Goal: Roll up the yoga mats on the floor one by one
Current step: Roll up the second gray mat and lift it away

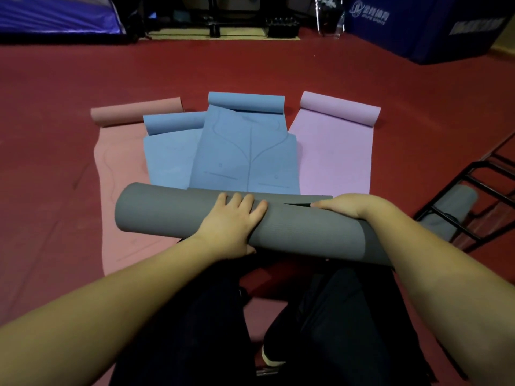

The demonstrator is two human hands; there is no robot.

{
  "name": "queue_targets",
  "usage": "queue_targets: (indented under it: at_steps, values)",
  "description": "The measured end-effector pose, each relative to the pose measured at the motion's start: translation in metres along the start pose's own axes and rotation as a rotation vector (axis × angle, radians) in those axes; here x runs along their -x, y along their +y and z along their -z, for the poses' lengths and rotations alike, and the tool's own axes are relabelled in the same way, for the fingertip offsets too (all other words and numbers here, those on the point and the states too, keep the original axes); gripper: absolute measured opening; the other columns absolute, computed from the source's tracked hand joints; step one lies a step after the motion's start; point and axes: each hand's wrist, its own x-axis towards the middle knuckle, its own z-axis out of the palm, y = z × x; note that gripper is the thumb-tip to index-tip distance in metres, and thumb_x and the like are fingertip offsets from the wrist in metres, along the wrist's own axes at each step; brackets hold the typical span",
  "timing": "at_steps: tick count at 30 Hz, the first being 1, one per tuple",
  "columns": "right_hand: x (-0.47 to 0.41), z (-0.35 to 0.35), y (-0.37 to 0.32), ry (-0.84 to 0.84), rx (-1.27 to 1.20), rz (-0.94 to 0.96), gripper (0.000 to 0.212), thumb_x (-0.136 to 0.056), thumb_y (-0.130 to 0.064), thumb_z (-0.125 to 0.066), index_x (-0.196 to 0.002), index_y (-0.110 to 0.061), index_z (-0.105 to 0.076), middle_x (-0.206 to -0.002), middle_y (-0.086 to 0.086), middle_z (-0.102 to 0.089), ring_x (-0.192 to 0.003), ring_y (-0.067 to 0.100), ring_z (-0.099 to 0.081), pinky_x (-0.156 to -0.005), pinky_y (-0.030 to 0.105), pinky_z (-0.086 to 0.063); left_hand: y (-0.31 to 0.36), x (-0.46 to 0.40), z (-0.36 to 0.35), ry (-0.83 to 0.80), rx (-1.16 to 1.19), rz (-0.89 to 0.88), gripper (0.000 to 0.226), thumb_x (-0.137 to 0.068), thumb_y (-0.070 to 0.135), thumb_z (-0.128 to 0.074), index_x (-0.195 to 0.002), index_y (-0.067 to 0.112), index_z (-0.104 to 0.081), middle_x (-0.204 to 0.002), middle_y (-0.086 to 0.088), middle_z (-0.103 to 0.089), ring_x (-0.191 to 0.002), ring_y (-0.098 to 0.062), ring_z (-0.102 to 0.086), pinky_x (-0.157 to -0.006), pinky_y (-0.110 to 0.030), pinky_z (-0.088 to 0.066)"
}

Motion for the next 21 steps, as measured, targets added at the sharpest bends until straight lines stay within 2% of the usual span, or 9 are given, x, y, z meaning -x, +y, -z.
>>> queue_targets:
  at_steps: [3, 7, 12, 14, 17, 21]
  values:
    - [0.007, -0.002, 0.004, 0.083, 0.010, 0.084, 0.060, -0.090, -0.071, -0.041, -0.120, -0.025, -0.067, -0.132, 0.004, -0.061, -0.108, 0.019, -0.055, -0.092, 0.031, -0.038, -0.006, -0.010, 0.005, -0.068, 0.037, -0.015, 0.100, -0.062, 0.074, -0.064, -0.140, 0.020, -0.032, -0.124, -0.006, -0.052, -0.108, -0.028, -0.051, -0.090, -0.045, -0.039]
    - [0.017, -0.017, 0.002, 0.194, 0.119, 0.122, 0.067, -0.096, -0.069, -0.024, -0.130, -0.025, -0.061, -0.139, 0.004, -0.057, -0.126, 0.025, -0.051, -0.098, 0.034, -0.038, -0.017, -0.025, 0.010, -0.199, 0.117, -0.017, 0.102, -0.058, 0.076, -0.069, -0.139, 0.025, -0.033, -0.124, -0.002, -0.052, -0.111, -0.026, -0.053, -0.090, -0.042, -0.044]
    - [0.015, -0.057, 0.003, 0.592, 0.335, 0.117, 0.071, -0.090, -0.074, -0.020, -0.112, -0.024, -0.064, -0.116, 0.004, -0.067, -0.108, 0.028, -0.060, -0.087, 0.039, -0.043, -0.031, -0.052, 0.017, -0.450, 0.281, -0.014, 0.105, -0.053, 0.073, -0.078, -0.137, 0.028, -0.035, -0.126, -0.001, -0.054, -0.115, -0.026, -0.053, -0.093, -0.041, -0.048]
    - [0.012, -0.060, 0.004, 0.607, 0.362, 0.093, 0.073, -0.089, -0.075, -0.020, -0.113, -0.023, -0.065, -0.114, 0.004, -0.067, -0.107, 0.028, -0.060, -0.087, 0.040, -0.042, -0.033, -0.062, 0.018, -0.520, 0.325, -0.017, 0.107, -0.052, 0.072, -0.081, -0.138, 0.028, -0.035, -0.128, -0.001, -0.054, -0.117, -0.026, -0.051, -0.095, -0.042, -0.047]
    - [0.008, -0.053, 0.004, 0.565, 0.337, 0.094, 0.073, -0.090, -0.075, -0.020, -0.110, -0.021, -0.065, -0.116, 0.005, -0.066, -0.109, 0.029, -0.059, -0.085, 0.039, -0.041, -0.033, -0.066, 0.012, -0.540, 0.380, 0.008, 0.108, -0.052, 0.072, -0.080, -0.141, 0.029, -0.035, -0.129, 0.000, -0.052, -0.119, -0.025, -0.050, -0.097, -0.043, -0.046]
    - [-0.001, -0.049, 0.004, 0.544, 0.325, 0.122, 0.073, -0.091, -0.074, -0.019, -0.102, -0.021, -0.068, -0.109, 0.004, -0.068, -0.102, 0.028, -0.061, -0.075, 0.036, -0.037, -0.032, -0.056, 0.005, -0.375, 0.317, -0.008, 0.106, -0.059, 0.076, -0.073, -0.145, 0.028, -0.034, -0.138, 0.004, -0.043, -0.128, -0.021, -0.036, -0.099, -0.042, -0.042]
